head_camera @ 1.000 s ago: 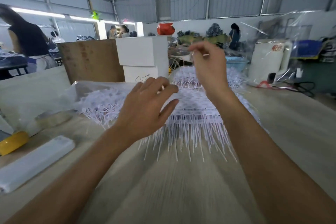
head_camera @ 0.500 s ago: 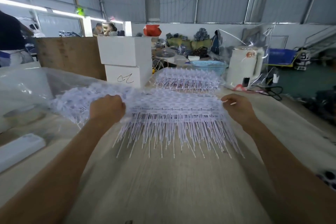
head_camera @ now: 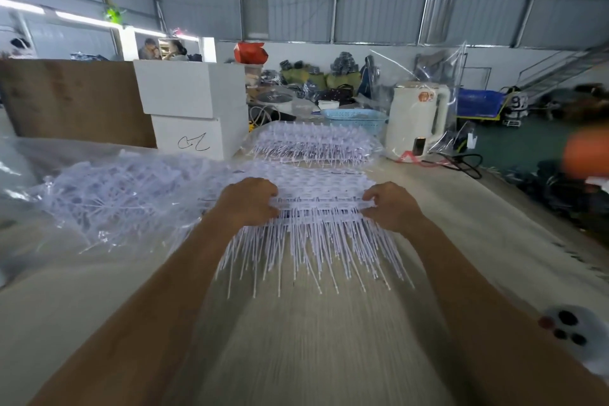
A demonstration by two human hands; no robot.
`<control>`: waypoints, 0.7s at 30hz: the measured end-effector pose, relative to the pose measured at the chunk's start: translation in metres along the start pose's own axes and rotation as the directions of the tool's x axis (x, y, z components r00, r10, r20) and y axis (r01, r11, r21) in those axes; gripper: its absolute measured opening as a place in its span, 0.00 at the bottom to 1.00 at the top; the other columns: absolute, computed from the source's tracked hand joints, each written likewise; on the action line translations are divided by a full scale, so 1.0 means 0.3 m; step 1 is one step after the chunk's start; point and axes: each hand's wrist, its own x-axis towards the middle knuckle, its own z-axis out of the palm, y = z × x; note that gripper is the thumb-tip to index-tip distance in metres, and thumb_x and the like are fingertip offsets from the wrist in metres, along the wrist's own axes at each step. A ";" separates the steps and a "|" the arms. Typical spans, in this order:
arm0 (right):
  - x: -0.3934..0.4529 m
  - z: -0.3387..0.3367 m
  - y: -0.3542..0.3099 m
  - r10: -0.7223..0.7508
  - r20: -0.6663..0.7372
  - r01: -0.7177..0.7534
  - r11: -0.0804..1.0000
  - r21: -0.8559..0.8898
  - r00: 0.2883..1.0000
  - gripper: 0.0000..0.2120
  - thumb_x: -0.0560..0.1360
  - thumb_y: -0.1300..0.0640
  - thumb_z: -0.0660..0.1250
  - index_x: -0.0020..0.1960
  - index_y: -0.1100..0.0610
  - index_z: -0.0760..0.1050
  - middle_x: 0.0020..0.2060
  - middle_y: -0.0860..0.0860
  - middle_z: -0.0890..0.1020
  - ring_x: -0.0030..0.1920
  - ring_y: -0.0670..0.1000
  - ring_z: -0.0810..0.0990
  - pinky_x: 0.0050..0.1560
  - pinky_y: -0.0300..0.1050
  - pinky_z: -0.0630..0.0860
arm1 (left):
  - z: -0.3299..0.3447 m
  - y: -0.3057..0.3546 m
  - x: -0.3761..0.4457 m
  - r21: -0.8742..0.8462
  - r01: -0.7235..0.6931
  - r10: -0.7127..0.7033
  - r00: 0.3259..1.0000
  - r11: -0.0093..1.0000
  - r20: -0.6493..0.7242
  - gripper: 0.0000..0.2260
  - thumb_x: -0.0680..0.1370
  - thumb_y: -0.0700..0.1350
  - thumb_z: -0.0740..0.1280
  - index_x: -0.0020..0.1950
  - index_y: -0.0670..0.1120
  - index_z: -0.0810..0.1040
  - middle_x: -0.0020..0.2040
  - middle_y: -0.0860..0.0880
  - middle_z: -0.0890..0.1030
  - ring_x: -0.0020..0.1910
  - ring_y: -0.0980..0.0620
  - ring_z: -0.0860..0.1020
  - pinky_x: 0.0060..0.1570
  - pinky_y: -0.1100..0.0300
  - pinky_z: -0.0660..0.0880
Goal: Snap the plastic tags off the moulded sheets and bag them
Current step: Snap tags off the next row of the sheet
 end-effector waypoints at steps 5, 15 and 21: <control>0.013 -0.018 0.008 -0.009 -0.075 0.012 0.999 0.037 0.997 0.08 0.73 0.59 0.75 0.51 0.56 0.83 0.45 0.50 0.79 0.45 0.50 0.75 0.47 0.39 0.67 | 0.029 -0.035 0.023 -0.079 -0.022 0.016 0.997 0.997 -0.076 0.09 0.76 0.55 0.73 0.52 0.53 0.82 0.53 0.52 0.80 0.56 0.48 0.78 0.57 0.51 0.75; 0.001 -0.113 -0.044 0.016 -0.109 0.051 0.809 0.585 0.994 0.10 0.72 0.73 0.72 0.52 0.64 0.81 0.45 0.57 0.79 0.38 0.54 0.80 0.37 0.42 0.79 | 0.017 -0.062 0.028 -0.227 -0.095 0.086 0.995 0.969 -0.051 0.06 0.77 0.51 0.72 0.47 0.52 0.76 0.47 0.53 0.81 0.49 0.50 0.79 0.55 0.50 0.77; -0.010 -0.174 -0.034 0.108 -0.035 -0.045 0.653 0.756 0.994 0.10 0.75 0.72 0.71 0.51 0.59 0.82 0.44 0.58 0.81 0.39 0.51 0.82 0.42 0.43 0.84 | -0.058 -0.071 0.034 -0.443 -0.192 0.082 0.963 0.876 -0.255 0.05 0.78 0.41 0.71 0.47 0.51 0.81 0.39 0.51 0.77 0.37 0.54 0.75 0.38 0.61 0.70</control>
